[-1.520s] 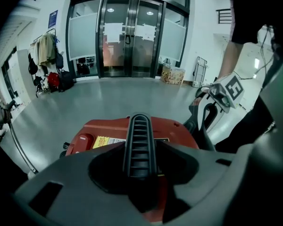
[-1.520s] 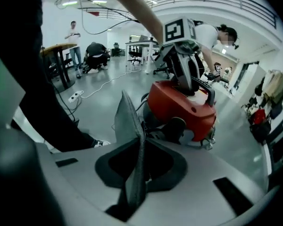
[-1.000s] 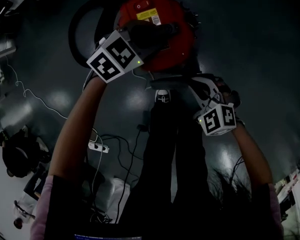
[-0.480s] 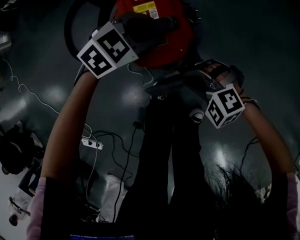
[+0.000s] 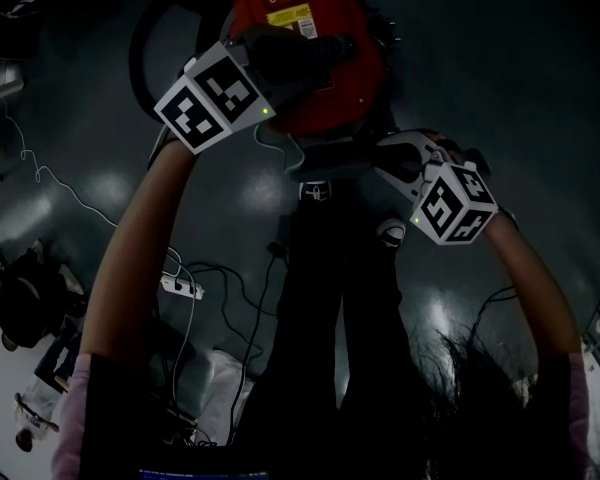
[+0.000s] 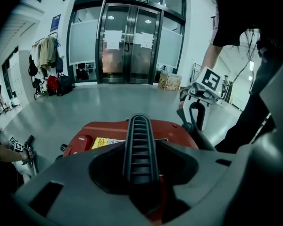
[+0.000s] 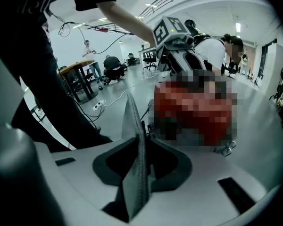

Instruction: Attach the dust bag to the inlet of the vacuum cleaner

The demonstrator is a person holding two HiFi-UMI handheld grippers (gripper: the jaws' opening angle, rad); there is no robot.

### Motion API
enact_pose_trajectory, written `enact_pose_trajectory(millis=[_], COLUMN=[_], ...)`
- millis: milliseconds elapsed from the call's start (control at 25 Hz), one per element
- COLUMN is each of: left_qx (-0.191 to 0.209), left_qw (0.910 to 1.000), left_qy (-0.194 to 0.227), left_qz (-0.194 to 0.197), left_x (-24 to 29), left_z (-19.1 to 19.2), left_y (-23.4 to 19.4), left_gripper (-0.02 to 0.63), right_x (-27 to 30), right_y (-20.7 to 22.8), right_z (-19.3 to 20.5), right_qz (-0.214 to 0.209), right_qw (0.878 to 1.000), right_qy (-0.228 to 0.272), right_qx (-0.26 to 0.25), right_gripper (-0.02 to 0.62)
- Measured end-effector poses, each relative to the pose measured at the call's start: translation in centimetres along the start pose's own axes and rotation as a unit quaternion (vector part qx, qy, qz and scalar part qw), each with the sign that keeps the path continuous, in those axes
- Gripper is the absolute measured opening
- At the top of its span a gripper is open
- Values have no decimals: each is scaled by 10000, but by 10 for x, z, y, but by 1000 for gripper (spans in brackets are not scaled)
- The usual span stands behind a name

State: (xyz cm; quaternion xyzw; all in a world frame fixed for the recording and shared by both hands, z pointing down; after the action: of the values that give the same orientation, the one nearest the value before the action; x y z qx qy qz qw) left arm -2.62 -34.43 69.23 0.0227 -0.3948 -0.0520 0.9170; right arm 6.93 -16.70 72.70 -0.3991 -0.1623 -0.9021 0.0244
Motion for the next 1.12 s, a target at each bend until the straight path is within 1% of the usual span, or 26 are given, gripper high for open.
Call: enact_pose_trajectory(millis=[120, 200, 320, 400, 440, 520, 560, 600, 640, 680, 720, 760, 840, 880, 920, 960, 1000, 1040, 1120], left_qx=[-8, -17, -24, -14, -9, -18, -28, -37, -44, -44, -40, -33, -23, -23, -26, -30, -31, -30, -29], left_qw=[10000, 10000, 10000, 10000, 10000, 10000, 10000, 10000, 10000, 10000, 10000, 10000, 10000, 10000, 10000, 10000, 10000, 10000, 10000], left_qy=[1, 1, 14, 20, 20, 18, 23, 34, 51, 69, 80, 81, 61, 53, 50, 52, 56, 61, 58], left_qz=[-9, -9, 0, 3, 1, -10, -11, -10, -11, -18, -29, -41, -44, -36, -27, -22, -21, -25, -39], left_x=[-1, 0, -1, -2, -2, -2, -1, -1, -1, -2, -4, -5, -7, -6, -6, -5, -5, -5, -6], left_z=[0, 2, 0, -1, 0, 2, 2, 1, 0, 0, 0, 0, 1, 0, 0, -1, -2, -3, -3], left_y=[-1, -1, -1, -1, -2, -3, -3, -2, -2, -2, -2, -2, -2, -2, -2, -2, -3, -3, -3], left_gripper=[170, 170, 170, 170, 170, 170, 170, 170, 170, 170, 170, 170, 170, 170, 170, 170, 170, 170, 170], right_x=[-3, -5, -13, -15, -13, -7, -6, -6, -6, -5, -5, -4, -2, 0, 0, 0, -2, -3, -3], right_y=[4, 5, 1, -1, 1, 8, 10, 11, 9, 6, 1, -5, -20, -24, -26, -25, -21, -17, -9], right_z=[1, 2, 6, 9, 10, 9, 7, 5, 2, -1, -3, -5, -5, -4, -3, -2, -1, -1, -2], right_qz=[-173, -226, -218, -240, -302, -556, -690, -755, -703, -504, -150, 329, 1310, 1640, 1827, 1873, 1781, 1573, 926], right_qw=[9993, 9992, 9993, 9986, 9980, 9951, 9927, 9903, 9884, 9876, 9878, 9876, 9801, 9751, 9722, 9722, 9747, 9786, 9867], right_qy=[48, -26, -318, -480, -544, -771, -951, -1155, -1343, -1467, -1503, -1472, -1412, -1416, -1414, -1388, -1350, -1310, -1214], right_qx=[323, 324, 31, 24, 116, 277, 257, 133, -59, -249, -377, -431, -476, -470, -382, -196, 31, 225, 560], right_gripper=[91, 89, 89, 75, 74, 74, 74, 74, 74, 74, 74, 74, 74, 75, 76, 87, 91, 92, 94])
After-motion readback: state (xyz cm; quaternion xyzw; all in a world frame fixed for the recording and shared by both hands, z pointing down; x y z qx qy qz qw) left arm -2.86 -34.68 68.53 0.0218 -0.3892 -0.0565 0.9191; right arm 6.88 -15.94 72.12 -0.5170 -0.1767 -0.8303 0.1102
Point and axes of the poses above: the fingertips, and each gripper's own axes: x forward along the fingers, y to its right, z out of its underside, the point moved 6 cm from there along -x, backward along the fingers, and after that the axes turned 12 degrees about -z, right-handed, at the moved point
